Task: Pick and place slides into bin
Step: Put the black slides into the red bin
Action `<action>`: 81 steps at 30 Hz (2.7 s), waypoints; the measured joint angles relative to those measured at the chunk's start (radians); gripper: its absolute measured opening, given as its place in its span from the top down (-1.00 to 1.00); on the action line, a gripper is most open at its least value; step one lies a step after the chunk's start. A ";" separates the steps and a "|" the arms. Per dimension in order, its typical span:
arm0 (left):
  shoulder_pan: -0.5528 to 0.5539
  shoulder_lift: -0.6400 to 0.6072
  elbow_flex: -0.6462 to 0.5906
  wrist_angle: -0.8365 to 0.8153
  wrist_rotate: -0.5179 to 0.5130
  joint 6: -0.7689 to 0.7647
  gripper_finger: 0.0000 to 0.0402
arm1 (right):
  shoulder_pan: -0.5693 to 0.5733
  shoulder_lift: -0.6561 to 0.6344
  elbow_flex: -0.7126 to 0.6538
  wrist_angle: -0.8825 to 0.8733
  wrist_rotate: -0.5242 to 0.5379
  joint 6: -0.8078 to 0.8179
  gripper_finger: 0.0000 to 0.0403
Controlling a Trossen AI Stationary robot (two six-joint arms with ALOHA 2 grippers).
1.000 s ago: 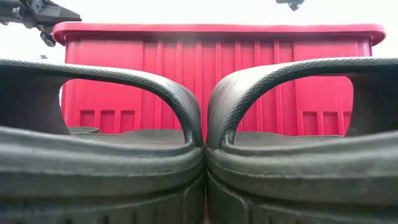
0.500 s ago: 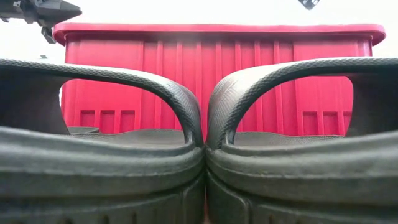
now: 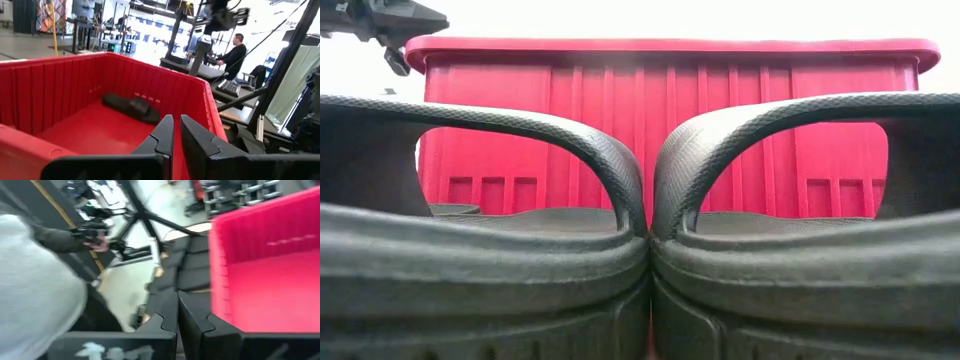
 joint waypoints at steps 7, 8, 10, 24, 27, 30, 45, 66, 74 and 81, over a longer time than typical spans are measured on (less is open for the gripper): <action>0.000 0.000 0.000 -0.039 0.000 0.003 0.85 | 0.313 0.016 0.000 -0.010 0.294 0.189 1.00; 0.000 0.000 0.000 -0.040 0.000 0.007 0.85 | 0.348 0.020 0.000 -0.028 0.332 0.227 1.00; 0.000 0.000 0.000 -0.039 0.001 0.025 0.85 | 0.416 0.032 0.000 -0.059 0.382 0.300 1.00; 0.000 0.000 0.000 -0.045 -0.002 0.031 0.85 | 0.800 0.106 0.000 -0.552 0.374 0.528 1.00; 0.000 0.000 0.000 -0.045 -0.030 0.026 0.85 | 0.845 0.130 -0.001 -0.656 0.411 0.507 1.00; 0.000 0.000 0.000 -0.044 -0.075 0.000 0.85 | 0.859 0.124 -0.033 -0.592 0.429 0.493 1.00; 0.000 0.000 0.000 -0.044 -0.105 -0.056 0.85 | 0.865 -0.043 -0.566 0.014 0.400 0.578 1.00; 0.000 0.000 0.000 -0.090 -0.105 -0.064 0.85 | 0.886 0.022 -0.856 0.577 0.182 0.809 0.80; 0.000 0.000 0.000 -0.104 -0.105 -0.072 0.85 | 0.858 0.032 -0.881 0.573 0.169 0.837 0.11; 0.000 0.000 0.000 -0.105 -0.105 -0.073 0.85 | 0.857 0.119 -0.893 0.554 0.194 0.817 -0.15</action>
